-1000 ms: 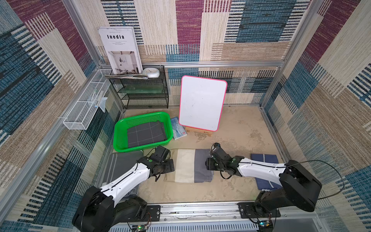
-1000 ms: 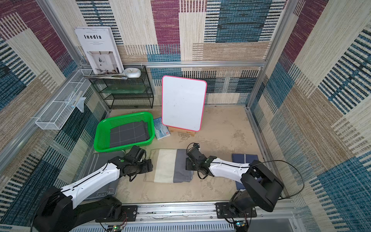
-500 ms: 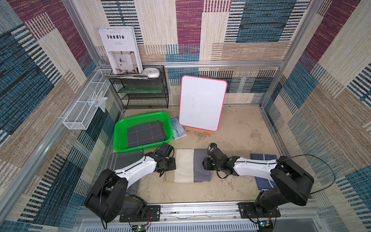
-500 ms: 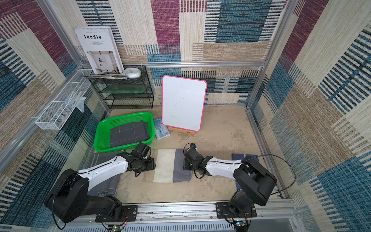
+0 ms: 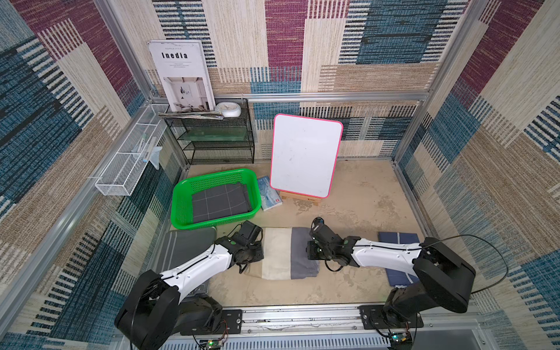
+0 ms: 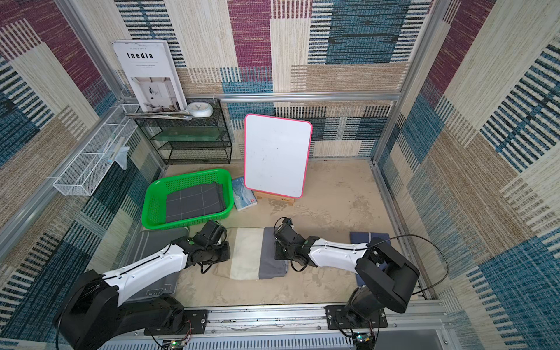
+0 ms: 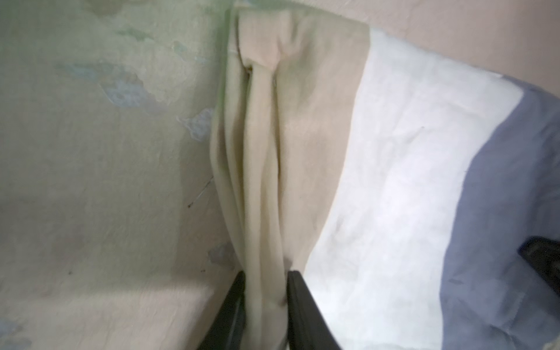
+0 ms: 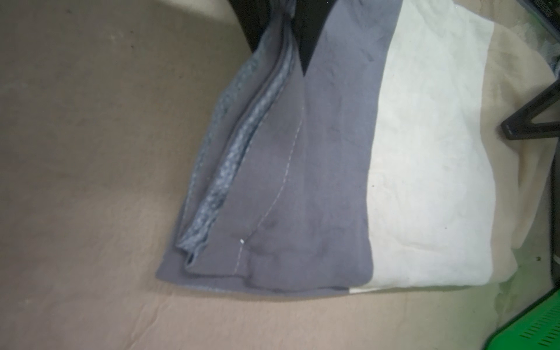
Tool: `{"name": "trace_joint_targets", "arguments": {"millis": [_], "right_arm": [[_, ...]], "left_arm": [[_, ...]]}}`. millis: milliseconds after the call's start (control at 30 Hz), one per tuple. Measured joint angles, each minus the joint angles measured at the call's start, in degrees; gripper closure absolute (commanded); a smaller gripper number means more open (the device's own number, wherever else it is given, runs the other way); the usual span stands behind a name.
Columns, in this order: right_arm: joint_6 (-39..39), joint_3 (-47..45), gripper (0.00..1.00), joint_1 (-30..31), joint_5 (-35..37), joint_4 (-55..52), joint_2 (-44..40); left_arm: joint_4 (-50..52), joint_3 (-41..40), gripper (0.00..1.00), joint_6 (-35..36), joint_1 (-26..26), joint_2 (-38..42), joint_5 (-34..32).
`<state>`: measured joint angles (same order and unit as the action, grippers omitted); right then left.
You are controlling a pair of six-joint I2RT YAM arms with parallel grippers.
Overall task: Put the folded pillowcase in the basket
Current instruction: Pick up the pillowcase at the center of the board, then place the pillowcase in the basket.
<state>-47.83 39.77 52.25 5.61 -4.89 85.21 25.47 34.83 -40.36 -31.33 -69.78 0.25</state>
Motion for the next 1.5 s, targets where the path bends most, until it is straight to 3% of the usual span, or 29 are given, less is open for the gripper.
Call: {"name": "trace_joint_targets", "arguments": {"millis": [267,533,800,1067,1233,1367,1500], "right_arm": [[-0.74,3.82,1.00,2.67,3.08,-5.01,-3.02],[0.66,10.23,1.00,3.82,5.79,-10.29,-6.95],[6.25,23.69,1.00,3.91,7.17,-12.39,-4.85],[14.25,46.10,1.00,3.80,7.63,-12.33,11.50],[18.67,63.60,1.00,3.41,6.67,-14.40,25.51],[21.22,76.81,1.00,3.15,5.66,-16.41,35.01],[22.10,83.56,1.00,2.32,3.61,-16.61,41.51]], "left_arm": [[4.00,0.02,1.00,-1.25,-0.26,9.16,-2.03],[10.67,6.27,1.00,-1.16,-0.26,15.72,-5.29],[16.59,20.15,1.00,2.03,0.42,17.64,-15.39],[17.88,32.13,1.00,4.55,6.34,10.51,-23.10],[15.74,33.64,1.00,4.96,12.33,8.81,-25.49],[13.42,33.62,1.00,5.40,19.80,6.78,-24.39],[10.93,33.16,1.00,5.35,27.87,3.98,-19.63]]}}
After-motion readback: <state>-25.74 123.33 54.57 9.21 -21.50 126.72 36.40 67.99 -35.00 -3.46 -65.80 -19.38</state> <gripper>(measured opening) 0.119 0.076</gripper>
